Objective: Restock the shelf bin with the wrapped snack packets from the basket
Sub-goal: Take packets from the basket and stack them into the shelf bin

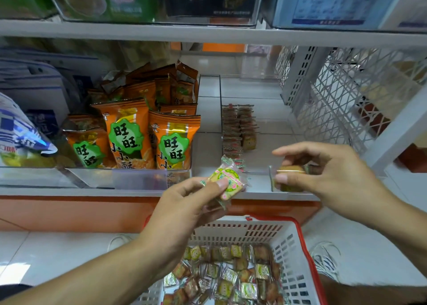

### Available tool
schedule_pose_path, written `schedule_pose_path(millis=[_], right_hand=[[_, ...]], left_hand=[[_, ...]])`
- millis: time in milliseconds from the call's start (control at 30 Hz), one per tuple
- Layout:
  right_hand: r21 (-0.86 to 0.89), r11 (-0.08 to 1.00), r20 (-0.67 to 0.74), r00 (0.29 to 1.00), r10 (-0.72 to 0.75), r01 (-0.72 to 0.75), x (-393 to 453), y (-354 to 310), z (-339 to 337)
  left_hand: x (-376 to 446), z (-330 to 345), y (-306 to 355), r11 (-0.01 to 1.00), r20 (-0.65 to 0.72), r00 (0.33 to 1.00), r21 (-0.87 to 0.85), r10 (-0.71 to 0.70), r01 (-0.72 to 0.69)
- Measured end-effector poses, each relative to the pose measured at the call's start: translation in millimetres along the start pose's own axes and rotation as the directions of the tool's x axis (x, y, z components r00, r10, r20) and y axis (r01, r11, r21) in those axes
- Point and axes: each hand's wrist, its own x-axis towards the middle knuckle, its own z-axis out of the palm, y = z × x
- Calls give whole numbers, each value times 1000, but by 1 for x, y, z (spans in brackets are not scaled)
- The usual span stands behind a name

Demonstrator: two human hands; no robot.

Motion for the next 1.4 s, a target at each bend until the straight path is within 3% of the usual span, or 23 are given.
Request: schedule_pose_path(millis=[100, 200, 400, 633, 700, 833, 933, 1067, 1233, 1300, 1400], right_hand=[[432, 894, 134, 989, 67, -119, -3, 0, 11], [589, 782, 189, 975, 112, -204, -11, -5, 36], [441, 878, 91, 982, 163, -186, -12, -4, 51], [487, 820, 251, 947, 198, -300, -8, -1, 42], [399, 878, 273, 948, 161, -264, -7, -1, 32], [142, 977, 338, 936, 101, -156, -6, -3, 23], [77, 992, 414, 908, 61, -101, -8, -2, 26], [55, 991, 522, 850, 75, -122, -12, -6, 26], [219, 932, 586, 802, 111, -289, -12, -7, 24], [383, 852, 570, 817, 87, -358, -10, -5, 24], [598, 667, 521, 848, 98, -445, -5, -5, 21]], left_hand=[[-4, 2, -2, 996, -72, 995, 52, 69, -66], [-8, 6, -6, 994, -78, 993, 71, 93, -87], [-11, 8, -6, 995, -60, 994, 53, 88, -85], [-8, 9, -5, 1000, -37, 999, -12, 17, -18], [-7, 7, -1, 1000, 2, 1000, 6, -8, 8], [-5, 3, 7, 989, 57, 998, 148, -2, -7], [-5, 3, 11, 917, 45, 991, 376, 129, -137], [-5, 4, 12, 853, 118, 978, 479, 171, -207], [-6, 7, 8, 939, 110, 987, 311, 119, -148], [-5, 6, 9, 976, 131, 987, 183, 95, -118], [-4, 6, 8, 974, 127, 980, 150, 151, -169]])
